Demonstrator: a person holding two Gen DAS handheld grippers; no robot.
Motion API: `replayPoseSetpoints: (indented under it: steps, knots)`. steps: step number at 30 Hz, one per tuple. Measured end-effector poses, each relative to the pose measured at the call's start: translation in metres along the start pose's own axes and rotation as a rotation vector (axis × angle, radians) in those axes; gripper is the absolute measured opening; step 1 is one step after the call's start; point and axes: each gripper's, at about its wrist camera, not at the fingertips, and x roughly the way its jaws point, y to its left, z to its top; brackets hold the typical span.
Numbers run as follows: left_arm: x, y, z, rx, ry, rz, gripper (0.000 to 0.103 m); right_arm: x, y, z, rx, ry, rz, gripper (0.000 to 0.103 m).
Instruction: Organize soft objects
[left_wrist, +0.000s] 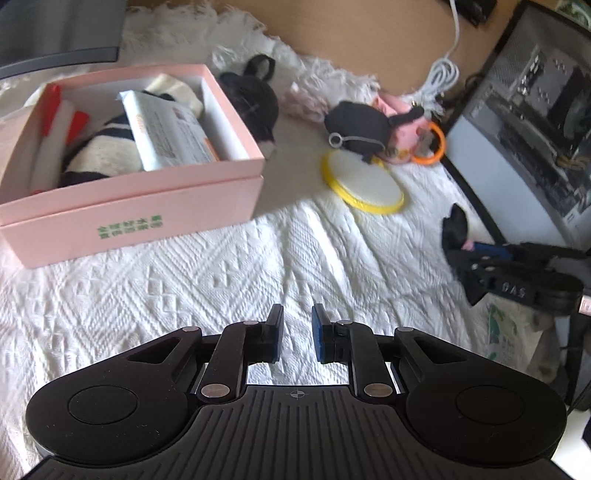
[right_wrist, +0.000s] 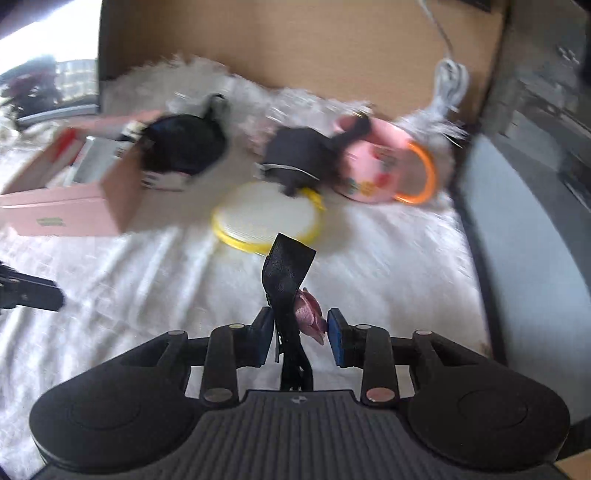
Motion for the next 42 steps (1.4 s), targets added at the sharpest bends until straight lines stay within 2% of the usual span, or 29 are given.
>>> replayPoseSetpoints:
  steps: [2,3,4,6,10,13,17,21,23,24,25,27,29,30,31,32,34,38,41,42]
  knots:
    - [0.001,-0.002,-0.001,0.011,0.006,0.013,0.018,0.0,-0.008,0.002,0.022,-0.011,-0.014,0.047]
    - [0.0,-0.001,-0.002,0.011,0.006,0.018,0.018,-0.001,-0.011,0.005,0.035,-0.028,-0.011,0.065]
    - [-0.001,0.0,-0.003,0.006,0.007,0.021,0.018,-0.002,-0.013,0.01,0.053,-0.052,-0.005,0.078]
    - [-0.003,0.005,-0.006,-0.008,0.011,0.034,0.018,-0.002,-0.014,0.022,0.079,-0.096,0.017,0.086]
    - [-0.013,0.018,-0.015,-0.046,0.012,0.064,0.018,0.026,-0.005,0.06,0.085,-0.108,0.075,0.087]
    - [-0.022,0.025,-0.023,-0.069,0.005,0.084,0.018,0.066,0.001,0.086,0.096,-0.063,0.092,0.087]
    - [-0.035,0.034,-0.031,-0.103,-0.007,0.118,0.018,0.114,0.004,0.111,0.087,0.0,0.054,0.087]
    - [-0.045,0.045,-0.042,-0.146,-0.012,0.148,0.018,0.144,-0.003,0.115,0.119,0.084,0.085,0.087]
    - [-0.049,0.049,-0.045,-0.164,-0.019,0.156,0.018,0.14,-0.004,0.111,0.145,0.086,0.135,0.082]
    - [-0.051,0.051,-0.047,-0.173,-0.023,0.157,0.018,0.136,-0.002,0.109,0.143,0.086,0.166,0.071]
    - [-0.052,0.052,-0.048,-0.178,-0.025,0.157,0.018,0.13,0.002,0.106,0.124,0.078,0.18,0.056]
    - [-0.052,0.052,-0.049,-0.183,-0.024,0.153,0.018,0.118,0.013,0.101,0.085,0.071,0.192,0.039]
    - [-0.052,0.049,-0.05,-0.176,-0.021,0.145,0.018,0.105,0.022,0.094,0.062,0.062,0.173,0.033]
    - [-0.051,0.047,-0.05,-0.171,-0.021,0.139,0.018,0.098,0.022,0.092,0.058,0.059,0.165,0.026]
    - [-0.05,0.045,-0.049,-0.165,-0.022,0.131,0.018,0.093,0.024,0.089,0.061,0.062,0.178,0.009]
    - [-0.048,0.042,-0.048,-0.157,-0.023,0.123,0.018,0.087,0.024,0.084,0.076,0.083,0.228,0.001]
    - [-0.047,0.037,-0.047,-0.143,-0.026,0.109,0.018,0.075,0.027,0.075,0.086,0.106,0.275,0.0]
    - [-0.044,0.029,-0.044,-0.118,-0.031,0.088,0.018,0.043,0.048,0.051,0.022,0.11,0.354,0.0]
    - [-0.04,0.023,-0.04,-0.099,-0.031,0.08,0.018,0.022,0.062,0.039,-0.049,0.056,0.367,0.001]
    - [-0.038,0.021,-0.039,-0.093,-0.03,0.086,0.018,0.015,0.067,0.036,-0.09,0.02,0.337,0.008]
